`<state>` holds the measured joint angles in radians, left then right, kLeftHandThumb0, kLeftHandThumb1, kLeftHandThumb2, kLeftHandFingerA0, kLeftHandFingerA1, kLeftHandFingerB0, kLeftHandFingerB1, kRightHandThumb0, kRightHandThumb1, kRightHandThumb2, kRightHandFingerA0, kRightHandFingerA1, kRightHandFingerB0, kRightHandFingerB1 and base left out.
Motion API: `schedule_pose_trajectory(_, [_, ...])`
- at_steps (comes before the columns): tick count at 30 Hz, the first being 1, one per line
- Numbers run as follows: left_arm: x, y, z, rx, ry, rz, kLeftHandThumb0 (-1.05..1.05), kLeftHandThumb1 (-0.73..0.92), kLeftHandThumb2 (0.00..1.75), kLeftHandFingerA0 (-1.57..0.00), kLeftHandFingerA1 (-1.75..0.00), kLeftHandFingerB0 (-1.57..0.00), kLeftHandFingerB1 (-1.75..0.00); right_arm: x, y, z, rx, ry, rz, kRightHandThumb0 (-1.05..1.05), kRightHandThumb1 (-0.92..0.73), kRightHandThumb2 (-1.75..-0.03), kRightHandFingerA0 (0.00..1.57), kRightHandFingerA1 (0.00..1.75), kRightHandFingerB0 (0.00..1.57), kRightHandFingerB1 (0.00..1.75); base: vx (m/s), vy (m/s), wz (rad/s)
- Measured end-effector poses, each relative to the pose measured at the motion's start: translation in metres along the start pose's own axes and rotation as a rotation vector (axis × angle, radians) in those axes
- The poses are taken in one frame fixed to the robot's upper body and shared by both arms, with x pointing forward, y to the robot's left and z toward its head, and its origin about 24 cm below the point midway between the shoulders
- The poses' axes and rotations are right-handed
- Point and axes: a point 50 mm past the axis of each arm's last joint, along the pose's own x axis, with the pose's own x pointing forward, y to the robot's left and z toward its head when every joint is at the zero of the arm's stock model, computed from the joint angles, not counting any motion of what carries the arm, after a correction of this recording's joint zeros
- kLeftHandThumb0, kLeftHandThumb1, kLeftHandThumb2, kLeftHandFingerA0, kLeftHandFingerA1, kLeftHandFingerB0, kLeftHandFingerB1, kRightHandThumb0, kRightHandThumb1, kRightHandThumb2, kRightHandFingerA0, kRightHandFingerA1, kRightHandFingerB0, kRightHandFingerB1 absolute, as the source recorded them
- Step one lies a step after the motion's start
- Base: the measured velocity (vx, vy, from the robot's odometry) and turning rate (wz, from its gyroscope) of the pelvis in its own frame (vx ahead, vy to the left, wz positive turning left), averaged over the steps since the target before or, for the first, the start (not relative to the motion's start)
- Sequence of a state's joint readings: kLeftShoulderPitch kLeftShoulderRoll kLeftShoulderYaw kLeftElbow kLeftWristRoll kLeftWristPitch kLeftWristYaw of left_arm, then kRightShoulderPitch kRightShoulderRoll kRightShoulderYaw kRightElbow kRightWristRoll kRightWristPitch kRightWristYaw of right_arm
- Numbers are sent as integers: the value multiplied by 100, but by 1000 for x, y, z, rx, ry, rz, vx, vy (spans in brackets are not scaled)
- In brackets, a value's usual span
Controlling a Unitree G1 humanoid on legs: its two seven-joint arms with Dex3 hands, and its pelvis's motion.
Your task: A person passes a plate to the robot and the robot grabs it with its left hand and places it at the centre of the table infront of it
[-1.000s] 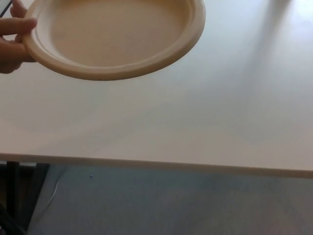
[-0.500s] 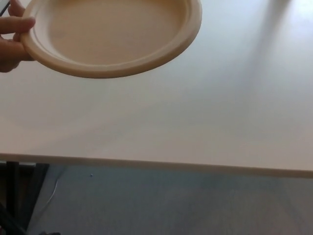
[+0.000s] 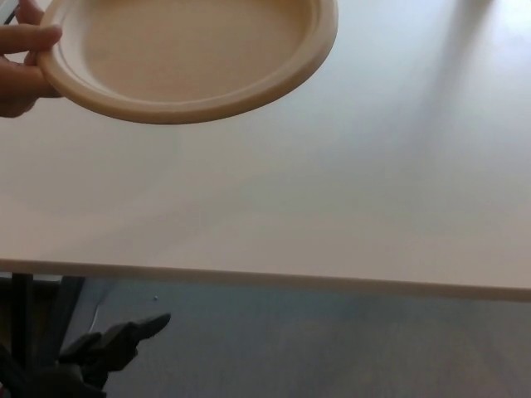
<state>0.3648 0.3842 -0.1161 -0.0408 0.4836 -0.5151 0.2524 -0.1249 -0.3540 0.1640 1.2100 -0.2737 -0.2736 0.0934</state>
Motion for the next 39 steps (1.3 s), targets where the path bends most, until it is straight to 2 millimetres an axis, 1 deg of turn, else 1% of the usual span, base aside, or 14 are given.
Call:
schedule_pose_trajectory(3, [10, 16, 22, 34, -117, 77, -65, 49, 78, -32, -45, -24, -42, 0, -1, 1, 0, -2, -1, -70, -82, -64, 31, 53, 29, 41, 0, 0, 0])
schedule_pose_trajectory(4, [13, 22, 30, 49, -165, 108, -63, 53, 59, -36, -35, -28, -33, 1, -1, 2, 0, -3, -1, -72, -82, -65, 30, 54, 29, 40, 0, 0, 0])
schedule_pose_trajectory(6, [19, 34, 47, 89, -259, 170, -60, 56, 57, -36, -34, -29, -32, 1, -2, 2, 1, -3, -1, -70, -82, -64, 32, 53, 30, 40, 0, 0, 0])
schedule_pose_trajectory(11, [27, 48, 72, 167, -391, 261, -66, 50, 78, -29, -43, -23, -42, 2, -6, 6, 4, -12, -8, -71, -79, -65, 32, 54, 28, 41, 0, 0, 0])
schedule_pose_trajectory(14, [28, 50, 77, 198, -415, 282, -67, 52, 80, -28, -43, -20, -42, 3, -7, 7, 5, -11, -8, -72, -82, -64, 32, 53, 28, 40, 0, 0, 0])
schedule_pose_trajectory(15, [28, 51, 78, 207, -421, 288, -62, 60, 58, -35, -33, -25, -32, 3, -7, 6, 6, -9, -8, -72, -81, -64, 33, 53, 29, 41, 0, 0, 0])
schedule_pose_trajectory(16, [28, 52, 78, 209, -422, 289, -66, 49, 78, -28, -43, -19, -41, 3, -7, 6, 6, -9, -7, -72, -81, -64, 32, 53, 29, 40, 0, 0, 0])
schedule_pose_trajectory(21, [26, 53, 80, 242, -440, 301, -65, 49, 78, -32, -45, -25, -42, 3, -7, 6, 7, -4, -6, -70, -81, -64, 29, 54, 29, 42, 0, 0, 0])
schedule_pose_trajectory(22, [26, 53, 81, 243, -449, 302, -58, 58, 58, -39, -35, -30, -33, 3, -7, 6, 7, -5, -6, -71, -79, -65, 31, 55, 28, 42, 0, 0, 0])
schedule_pose_trajectory(23, [25, 53, 82, 242, -455, 303, -64, 49, 78, -34, -45, -26, -43, 3, -7, 6, 8, -5, -6, -72, -79, -65, 31, 55, 28, 42, 0, 0, 0])
schedule_pose_trajectory(28, [17, 52, 87, 232, -507, 306, -62, 49, 79, -36, -46, -30, -44, 3, -8, 6, 12, -6, -3, -72, -81, -64, 32, 55, 29, 42, 0, 0, 0])
schedule_pose_trajectory(29, [15, 53, 89, 233, -524, 315, -62, 49, 79, -36, -46, -30, -44, 3, -8, 7, 11, -8, -4, -72, -81, -64, 32, 55, 29, 42, 0, 0, 0])
schedule_pose_trajectory(30, [13, 55, 91, 233, -546, 330, -57, 59, 58, -47, -36, -38, -35, 3, -9, 8, 11, -11, -5, -72, -81, -64, 31, 54, 30, 42, 0, 0, 0])
schedule_pose_trajectory(39, [4, 65, 112, 225, -697, 485, -64, 54, 60, -44, -36, -37, -36, 5, -13, 14, 7, -21, -12, -71, -81, -64, 29, 54, 29, 42, 0, 0, 0])
